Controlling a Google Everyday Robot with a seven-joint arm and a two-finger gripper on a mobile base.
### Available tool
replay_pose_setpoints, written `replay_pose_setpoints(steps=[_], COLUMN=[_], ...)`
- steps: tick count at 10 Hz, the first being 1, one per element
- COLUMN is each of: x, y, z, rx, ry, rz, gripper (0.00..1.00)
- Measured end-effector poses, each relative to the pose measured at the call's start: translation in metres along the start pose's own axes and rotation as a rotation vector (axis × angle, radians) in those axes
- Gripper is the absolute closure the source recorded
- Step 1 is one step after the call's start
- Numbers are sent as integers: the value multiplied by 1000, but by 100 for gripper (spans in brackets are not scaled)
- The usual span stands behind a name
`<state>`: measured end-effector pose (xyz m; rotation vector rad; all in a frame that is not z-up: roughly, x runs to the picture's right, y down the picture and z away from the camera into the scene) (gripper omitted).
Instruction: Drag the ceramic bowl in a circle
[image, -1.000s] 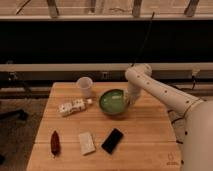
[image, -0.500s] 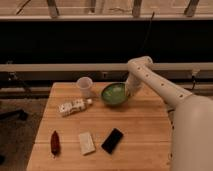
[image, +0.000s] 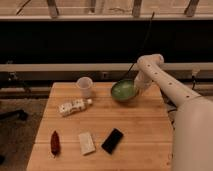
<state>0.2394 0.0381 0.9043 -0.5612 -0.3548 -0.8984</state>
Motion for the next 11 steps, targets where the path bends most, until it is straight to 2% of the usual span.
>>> replay_pose_setpoints(steps=[2, 6, 9, 11], x=[-1, -33, -62, -69], y=[26, 67, 80, 81], z=[-1, 1, 5, 4], rx=[-21, -59, -62, -56], ry=[1, -10, -43, -46], rz=[35, 52, 11, -2], gripper=[100, 100, 100, 100])
